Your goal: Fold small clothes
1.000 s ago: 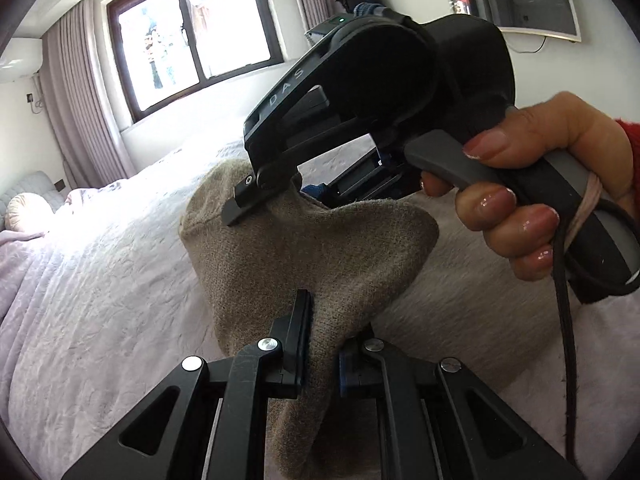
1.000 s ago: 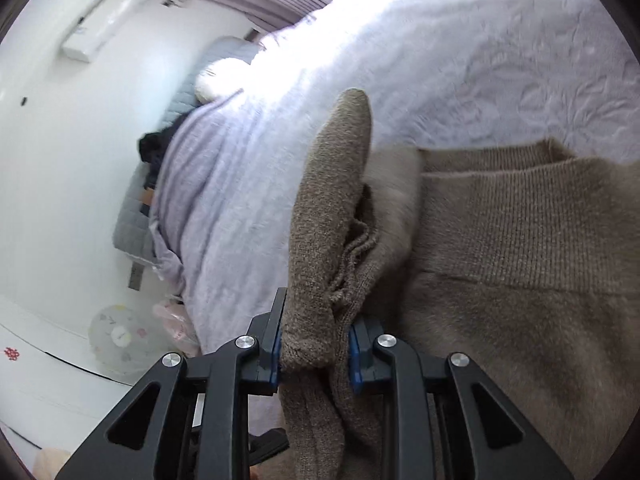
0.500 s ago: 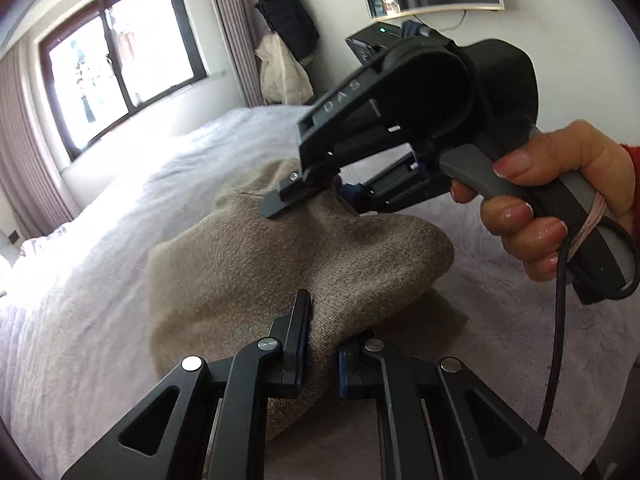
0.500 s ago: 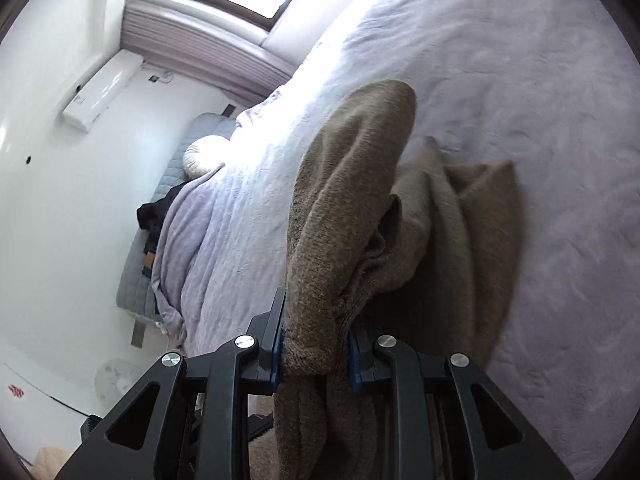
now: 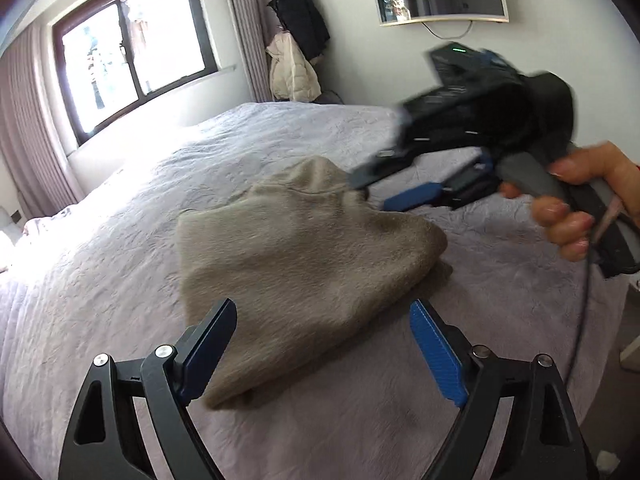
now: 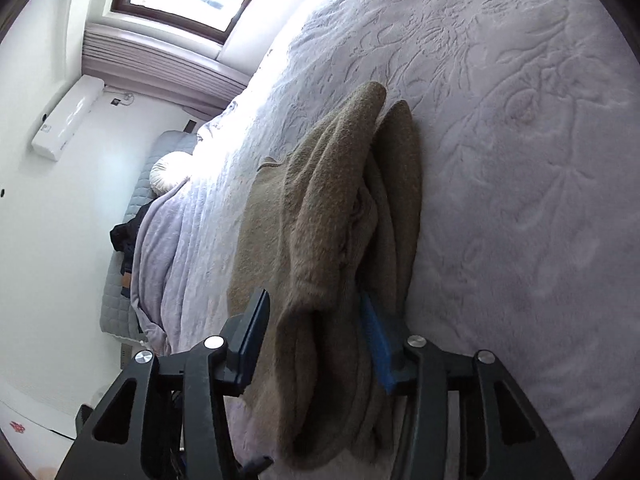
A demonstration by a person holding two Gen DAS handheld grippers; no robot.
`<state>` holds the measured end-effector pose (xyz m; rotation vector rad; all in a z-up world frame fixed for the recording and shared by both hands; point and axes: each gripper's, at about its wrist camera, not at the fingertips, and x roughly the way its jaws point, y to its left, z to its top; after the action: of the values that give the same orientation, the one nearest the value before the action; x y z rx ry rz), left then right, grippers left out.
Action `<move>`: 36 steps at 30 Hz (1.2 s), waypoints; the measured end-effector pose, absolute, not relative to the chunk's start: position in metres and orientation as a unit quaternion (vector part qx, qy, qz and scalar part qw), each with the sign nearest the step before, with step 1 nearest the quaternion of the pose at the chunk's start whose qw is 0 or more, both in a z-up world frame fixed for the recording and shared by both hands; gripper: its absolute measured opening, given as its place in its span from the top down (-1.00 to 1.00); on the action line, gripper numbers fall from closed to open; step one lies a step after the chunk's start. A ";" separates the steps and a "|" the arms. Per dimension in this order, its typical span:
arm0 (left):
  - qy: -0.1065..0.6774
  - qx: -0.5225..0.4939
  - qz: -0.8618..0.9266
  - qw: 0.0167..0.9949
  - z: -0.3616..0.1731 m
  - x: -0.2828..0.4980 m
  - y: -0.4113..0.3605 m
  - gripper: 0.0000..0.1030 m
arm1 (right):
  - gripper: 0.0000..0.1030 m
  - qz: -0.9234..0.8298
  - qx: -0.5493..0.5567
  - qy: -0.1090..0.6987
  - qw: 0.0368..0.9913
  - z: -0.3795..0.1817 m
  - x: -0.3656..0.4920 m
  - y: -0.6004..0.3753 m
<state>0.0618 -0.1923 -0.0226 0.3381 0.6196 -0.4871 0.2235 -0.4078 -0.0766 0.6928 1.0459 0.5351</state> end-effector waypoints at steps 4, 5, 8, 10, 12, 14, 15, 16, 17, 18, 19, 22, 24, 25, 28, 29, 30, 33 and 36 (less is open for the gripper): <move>0.319 0.113 -0.211 0.917 -0.012 0.079 -0.154 -0.73 | -0.07 0.266 0.348 0.461 0.772 -0.068 0.177 -0.417; 0.331 0.094 -0.206 0.916 -0.012 0.088 -0.147 -0.73 | -0.07 0.275 0.354 0.457 0.768 -0.068 0.167 -0.415; 0.377 0.032 -0.176 0.909 -0.020 0.120 -0.121 -0.73 | -0.07 0.283 0.360 0.465 0.758 -0.079 0.151 -0.410; 0.419 -0.004 -0.178 0.890 -0.030 0.139 -0.119 -0.73 | -0.07 0.272 0.364 0.470 0.757 -0.089 0.152 -0.400; 0.454 -0.038 -0.178 0.873 -0.047 0.148 -0.115 -0.73 | -0.07 0.251 0.384 0.466 0.757 -0.100 0.160 -0.398; 0.468 -0.047 -0.167 0.866 -0.058 0.155 -0.119 -0.73 | -0.07 0.232 0.414 0.459 0.751 -0.110 0.169 -0.399; 0.475 -0.040 -0.162 0.864 -0.062 0.154 -0.121 -0.73 | 0.02 0.221 0.417 0.457 0.754 -0.113 0.171 -0.401; 0.479 -0.032 -0.157 0.863 -0.063 0.152 -0.117 -0.73 | 0.48 0.210 0.413 0.454 0.761 -0.111 0.173 -0.399; 0.482 -0.019 -0.151 0.863 -0.065 0.152 -0.117 -0.73 | 0.73 0.200 0.401 0.453 0.771 -0.107 0.173 -0.396; 0.485 -0.003 -0.147 0.862 -0.070 0.150 -0.119 -0.73 | 0.74 0.196 0.387 0.448 0.782 -0.099 0.171 -0.394; 0.486 0.007 -0.146 0.862 -0.074 0.148 -0.119 -0.73 | 0.74 0.196 0.375 0.443 0.790 -0.093 0.167 -0.393; 0.489 0.011 -0.149 0.859 -0.088 0.140 -0.117 -0.73 | 0.74 0.170 0.338 0.450 0.809 -0.091 0.156 -0.398; 0.496 -0.003 -0.152 0.855 -0.090 0.135 -0.113 -0.74 | 0.75 0.141 0.340 0.473 0.800 -0.112 0.154 -0.402; 0.500 -0.009 -0.153 0.853 -0.093 0.136 -0.113 -0.74 | 0.76 0.139 0.357 0.479 0.790 -0.124 0.153 -0.405; 0.491 -0.003 -0.150 0.858 -0.093 0.130 -0.112 -0.76 | 0.77 0.151 0.378 0.469 0.784 -0.127 0.150 -0.409; 0.489 0.001 -0.151 0.859 -0.092 0.129 -0.112 -0.76 | 0.76 0.149 0.365 0.473 0.788 -0.122 0.149 -0.408; 0.489 0.004 -0.152 0.859 -0.092 0.129 -0.112 -0.76 | 0.71 0.145 0.350 0.476 0.794 -0.116 0.149 -0.406; 0.488 0.000 -0.150 0.860 -0.091 0.130 -0.113 -0.76 | 0.60 0.129 0.317 0.467 0.815 -0.093 0.146 -0.404; 0.484 -0.002 -0.149 0.862 -0.092 0.128 -0.113 -0.76 | 0.60 0.136 0.297 0.433 0.840 -0.067 0.146 -0.404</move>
<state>0.1280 -0.1127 -0.0925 -0.0046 1.0152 -0.3124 0.1463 -0.4036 -0.0675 0.6277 0.9163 0.2878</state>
